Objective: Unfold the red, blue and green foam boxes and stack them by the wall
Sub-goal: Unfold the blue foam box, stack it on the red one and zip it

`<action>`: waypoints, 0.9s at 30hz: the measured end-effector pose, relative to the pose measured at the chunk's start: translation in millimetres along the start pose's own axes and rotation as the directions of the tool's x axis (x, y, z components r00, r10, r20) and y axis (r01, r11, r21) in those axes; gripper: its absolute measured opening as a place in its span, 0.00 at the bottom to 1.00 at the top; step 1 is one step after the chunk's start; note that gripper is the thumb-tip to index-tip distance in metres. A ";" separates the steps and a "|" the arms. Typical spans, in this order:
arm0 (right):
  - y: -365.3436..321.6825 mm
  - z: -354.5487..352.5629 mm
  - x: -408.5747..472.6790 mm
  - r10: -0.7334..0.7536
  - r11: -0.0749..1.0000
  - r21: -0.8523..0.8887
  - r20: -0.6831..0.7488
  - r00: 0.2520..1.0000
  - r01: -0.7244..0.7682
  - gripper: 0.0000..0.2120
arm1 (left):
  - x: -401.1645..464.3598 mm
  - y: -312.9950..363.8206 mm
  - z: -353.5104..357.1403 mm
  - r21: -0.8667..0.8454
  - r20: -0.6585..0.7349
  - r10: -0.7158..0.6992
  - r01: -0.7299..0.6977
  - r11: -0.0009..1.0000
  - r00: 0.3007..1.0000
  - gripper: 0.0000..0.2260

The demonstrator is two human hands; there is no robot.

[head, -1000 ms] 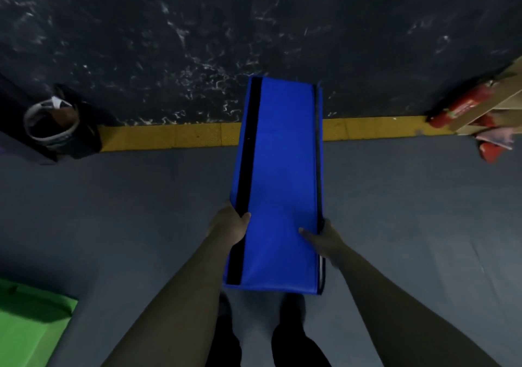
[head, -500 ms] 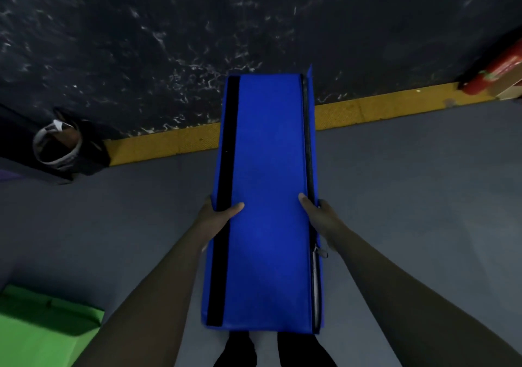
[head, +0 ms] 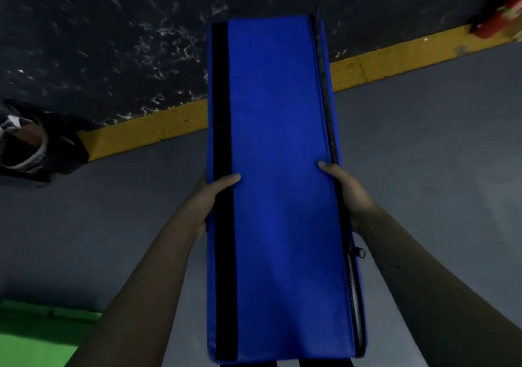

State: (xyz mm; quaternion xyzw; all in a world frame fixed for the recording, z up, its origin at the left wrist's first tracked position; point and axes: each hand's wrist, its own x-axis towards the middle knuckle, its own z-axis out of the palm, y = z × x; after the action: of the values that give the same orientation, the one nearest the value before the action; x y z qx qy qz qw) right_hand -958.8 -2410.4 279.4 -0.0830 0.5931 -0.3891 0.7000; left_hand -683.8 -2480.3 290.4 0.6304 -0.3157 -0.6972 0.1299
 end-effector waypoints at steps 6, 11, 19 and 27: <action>-51.7 0.4 -72.4 -0.078 0.994 0.062 -0.112 0.991 0.085 0.22 | -44.0 88.6 26.6 0.207 0.183 0.049 -0.087 0.975 0.982 0.30; -83.7 -18.9 -147.1 -0.143 0.975 0.129 -0.246 0.959 0.178 0.25 | -82.7 152.5 77.8 0.279 0.290 0.136 -0.220 0.935 0.947 0.31; -134.8 -110.8 -273.8 -0.257 0.887 0.247 -0.440 0.861 0.391 0.23 | -138.8 238.0 236.3 0.472 0.449 0.160 -0.385 0.793 0.879 0.46; -179.8 -253.2 -362.1 -0.295 0.814 0.286 -0.546 0.784 0.506 0.21 | -156.4 281.1 434.9 0.541 0.565 0.133 -0.488 0.685 0.814 0.53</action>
State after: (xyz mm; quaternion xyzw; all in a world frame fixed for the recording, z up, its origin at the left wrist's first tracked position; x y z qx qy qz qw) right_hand -1263.3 -2212.9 588.9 0.0399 0.6169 -0.6574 0.4309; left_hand -1135.9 -2485.0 587.4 0.3739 -0.6702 -0.6378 -0.0657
